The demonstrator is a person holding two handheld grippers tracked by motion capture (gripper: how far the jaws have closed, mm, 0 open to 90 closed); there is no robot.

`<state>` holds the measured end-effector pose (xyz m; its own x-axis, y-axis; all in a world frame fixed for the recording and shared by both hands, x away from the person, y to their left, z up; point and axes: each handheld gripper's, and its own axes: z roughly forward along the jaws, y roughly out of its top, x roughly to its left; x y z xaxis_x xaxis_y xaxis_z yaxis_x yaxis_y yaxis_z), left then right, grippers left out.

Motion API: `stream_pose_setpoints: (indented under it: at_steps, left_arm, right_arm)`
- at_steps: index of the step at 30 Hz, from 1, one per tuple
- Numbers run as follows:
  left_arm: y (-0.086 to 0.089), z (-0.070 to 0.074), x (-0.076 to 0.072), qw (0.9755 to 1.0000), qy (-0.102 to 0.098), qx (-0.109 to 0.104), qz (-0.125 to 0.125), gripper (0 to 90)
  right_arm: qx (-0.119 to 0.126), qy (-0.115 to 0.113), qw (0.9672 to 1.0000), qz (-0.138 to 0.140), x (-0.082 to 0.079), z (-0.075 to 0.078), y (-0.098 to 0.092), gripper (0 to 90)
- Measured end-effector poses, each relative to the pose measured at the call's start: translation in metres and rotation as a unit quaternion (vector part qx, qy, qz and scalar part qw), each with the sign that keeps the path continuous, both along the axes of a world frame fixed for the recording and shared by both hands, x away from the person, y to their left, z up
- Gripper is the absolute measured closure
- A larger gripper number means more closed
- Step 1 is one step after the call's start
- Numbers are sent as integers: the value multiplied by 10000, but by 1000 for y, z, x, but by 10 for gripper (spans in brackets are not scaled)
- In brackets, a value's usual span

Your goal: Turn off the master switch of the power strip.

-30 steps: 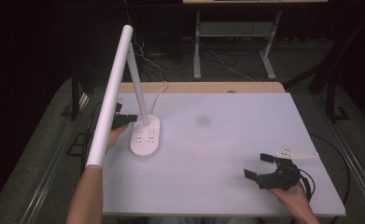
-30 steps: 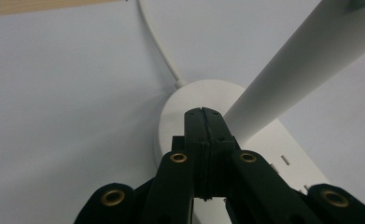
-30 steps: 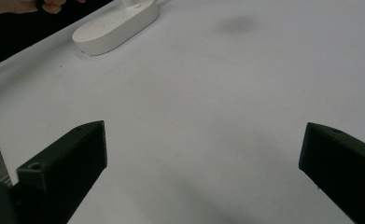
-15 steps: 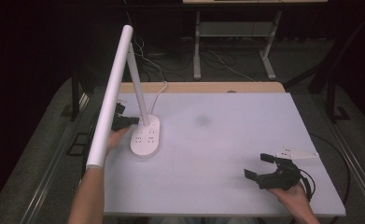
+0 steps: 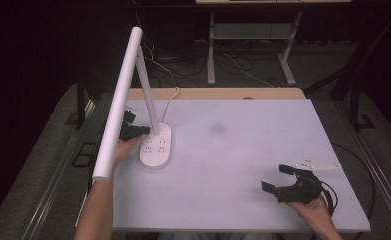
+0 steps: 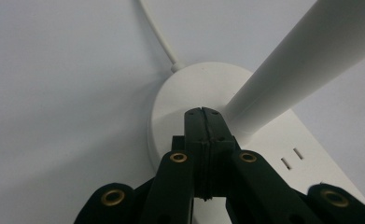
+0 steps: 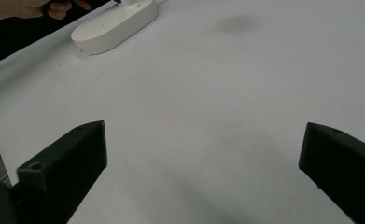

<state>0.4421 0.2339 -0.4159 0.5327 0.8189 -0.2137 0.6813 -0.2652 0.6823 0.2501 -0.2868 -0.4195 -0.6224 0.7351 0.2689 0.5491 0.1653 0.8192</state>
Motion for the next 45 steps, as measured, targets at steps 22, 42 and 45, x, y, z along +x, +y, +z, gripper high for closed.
stream_pose_setpoints:
  at_steps: [22,42,45]
  left_arm:
    - [0,-4,0,9992,247,-312,98,900]
    - [8,-12,1,9937,436,-933,445,900]
    - [7,-11,2,9943,444,-867,434,900]
  right_arm:
    - [-27,-20,10000,47,-1,1,1,3]
    - [-25,-93,9999,113,-4,2,1,3]
    - [-34,-91,9999,104,-3,2,1,3]
